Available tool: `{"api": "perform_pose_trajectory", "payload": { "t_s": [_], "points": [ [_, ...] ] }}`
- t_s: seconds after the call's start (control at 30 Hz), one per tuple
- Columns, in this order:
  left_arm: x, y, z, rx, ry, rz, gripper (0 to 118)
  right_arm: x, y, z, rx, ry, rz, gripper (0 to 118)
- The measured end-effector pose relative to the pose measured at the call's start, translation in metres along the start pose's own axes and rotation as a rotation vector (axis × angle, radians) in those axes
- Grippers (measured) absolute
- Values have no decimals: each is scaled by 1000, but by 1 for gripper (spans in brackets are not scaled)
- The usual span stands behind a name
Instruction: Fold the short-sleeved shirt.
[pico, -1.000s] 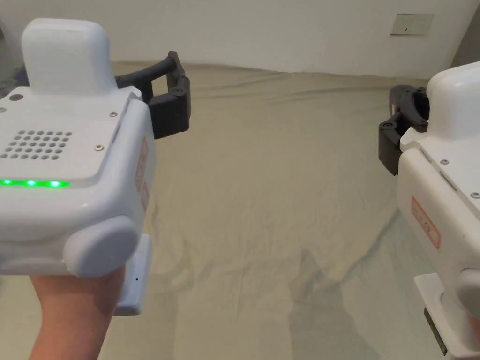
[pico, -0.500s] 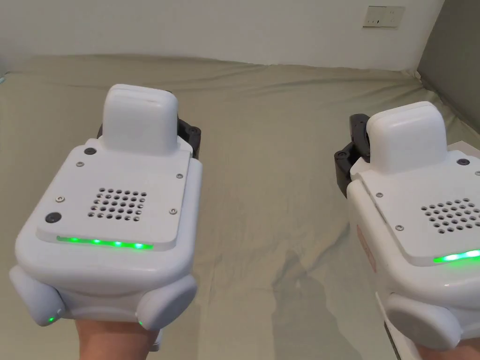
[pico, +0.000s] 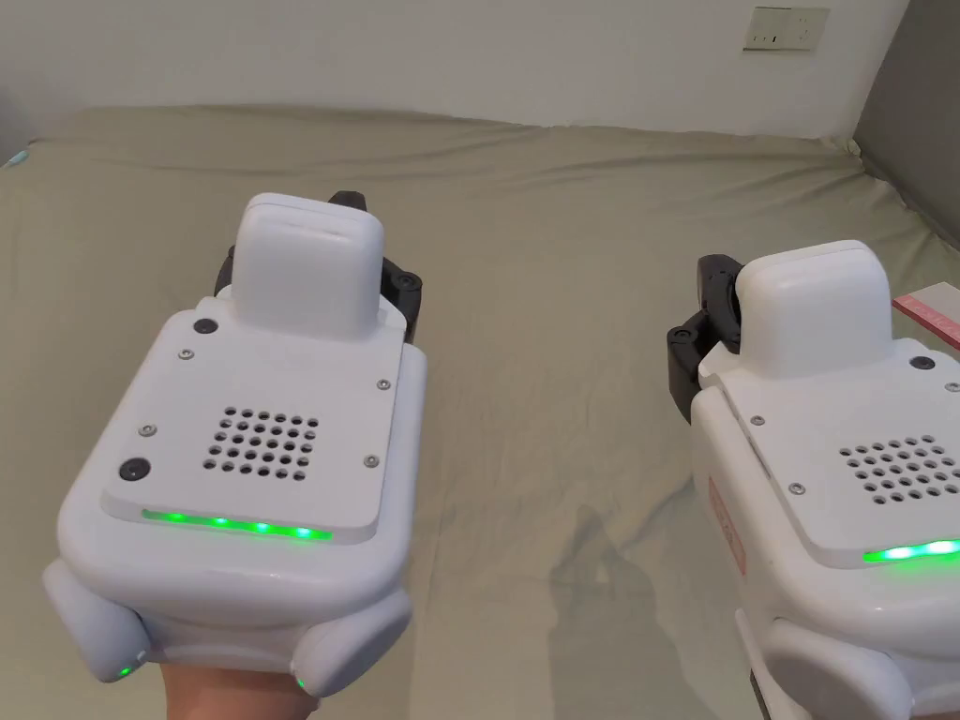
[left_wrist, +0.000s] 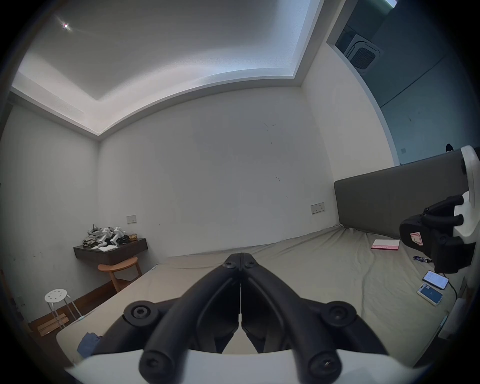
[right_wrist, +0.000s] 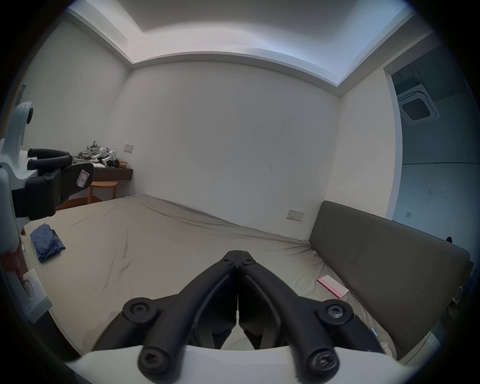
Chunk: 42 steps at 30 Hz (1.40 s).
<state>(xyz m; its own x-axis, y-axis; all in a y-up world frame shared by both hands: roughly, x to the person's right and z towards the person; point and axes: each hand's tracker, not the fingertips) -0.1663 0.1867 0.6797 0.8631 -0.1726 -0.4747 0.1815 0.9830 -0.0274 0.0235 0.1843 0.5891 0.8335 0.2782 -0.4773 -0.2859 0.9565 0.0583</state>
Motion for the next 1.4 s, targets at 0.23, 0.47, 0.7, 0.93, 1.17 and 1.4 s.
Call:
{"api": "perform_pose_trajectory", "payload": {
  "t_s": [0.23,0.47,0.7,0.93,1.17,1.4],
  "points": [
    [1,-2,-1,-26,-12,10,0,0,-4,0,2,-6,-1,3],
    [3,-4,-4,-46,-35,12,0,2,-6,2,16,-22,1,19],
    [-4,-2,-13,-83,-40,61,101,9,-4,-3,30,-58,-5,116],
    [-5,5,-10,-72,-33,75,118,20,14,-10,-66,24,-174,116],
    [-4,11,-10,-55,-35,58,118,29,42,-19,-342,-63,-285,116],
    [-2,13,-10,-51,-46,52,118,29,44,-11,-235,-63,-270,116]
  ]
}}
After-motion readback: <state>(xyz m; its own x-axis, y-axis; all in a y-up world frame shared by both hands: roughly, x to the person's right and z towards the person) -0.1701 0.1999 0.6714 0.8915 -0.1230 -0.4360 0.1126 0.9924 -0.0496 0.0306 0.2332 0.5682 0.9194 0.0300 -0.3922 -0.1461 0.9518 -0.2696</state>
